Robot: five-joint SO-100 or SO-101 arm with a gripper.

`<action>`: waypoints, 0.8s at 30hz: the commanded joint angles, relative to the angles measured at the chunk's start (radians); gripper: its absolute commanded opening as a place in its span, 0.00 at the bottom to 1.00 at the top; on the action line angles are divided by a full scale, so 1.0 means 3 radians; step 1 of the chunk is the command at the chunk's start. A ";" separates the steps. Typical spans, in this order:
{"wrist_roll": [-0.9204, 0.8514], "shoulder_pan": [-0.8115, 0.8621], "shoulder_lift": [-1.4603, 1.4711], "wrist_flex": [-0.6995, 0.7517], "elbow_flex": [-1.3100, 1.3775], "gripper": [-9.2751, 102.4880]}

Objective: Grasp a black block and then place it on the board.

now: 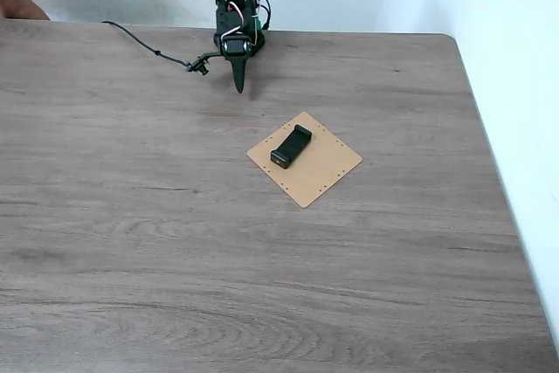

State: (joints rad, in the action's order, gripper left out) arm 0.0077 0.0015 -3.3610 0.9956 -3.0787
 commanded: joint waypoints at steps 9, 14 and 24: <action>0.0005 -0.0061 -0.0061 -0.0041 -0.0020 0.10; 0.0010 -0.0061 -0.0061 -0.0041 -0.0020 0.10; 0.0010 -0.0061 -0.0061 -0.0041 -0.0020 0.10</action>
